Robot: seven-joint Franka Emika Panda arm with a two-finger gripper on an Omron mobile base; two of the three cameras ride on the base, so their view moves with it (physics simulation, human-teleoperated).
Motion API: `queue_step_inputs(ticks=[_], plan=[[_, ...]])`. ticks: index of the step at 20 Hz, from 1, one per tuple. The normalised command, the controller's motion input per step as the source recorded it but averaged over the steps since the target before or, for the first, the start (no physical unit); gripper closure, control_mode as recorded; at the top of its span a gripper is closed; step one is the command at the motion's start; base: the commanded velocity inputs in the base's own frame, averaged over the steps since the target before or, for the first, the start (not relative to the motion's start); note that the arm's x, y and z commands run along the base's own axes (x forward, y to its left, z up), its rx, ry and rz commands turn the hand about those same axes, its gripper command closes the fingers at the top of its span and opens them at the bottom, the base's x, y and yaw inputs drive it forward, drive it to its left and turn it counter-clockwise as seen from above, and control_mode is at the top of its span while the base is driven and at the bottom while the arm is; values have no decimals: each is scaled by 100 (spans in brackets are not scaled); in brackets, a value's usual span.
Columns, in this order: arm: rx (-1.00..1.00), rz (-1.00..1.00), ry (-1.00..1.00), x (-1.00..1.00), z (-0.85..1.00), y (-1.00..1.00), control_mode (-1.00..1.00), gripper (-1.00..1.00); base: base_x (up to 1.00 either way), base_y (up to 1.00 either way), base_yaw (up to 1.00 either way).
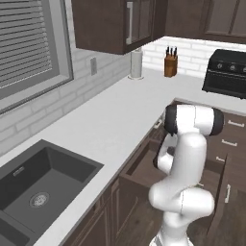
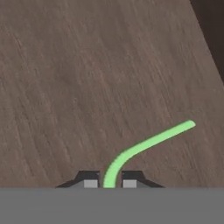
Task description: Take a straw from the drawer in front and place it inside the glass cup on the dining counter.
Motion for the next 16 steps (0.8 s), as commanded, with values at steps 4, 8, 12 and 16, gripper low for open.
queue_step_inputs(ticks=[4, 8, 12, 16], plan=[[6, 0, -19, 0, 100, -6, -100, 100, 0, 0, 0], [14, 0, -29, 0, 100, -16, -100, 100, 0, 0, 0], [10, 0, -17, 10, 100, -9, -100, 100, 0, 0, 0], [3, 0, -5, -18, 100, -4, -100, 100, 0, 0, 0]])
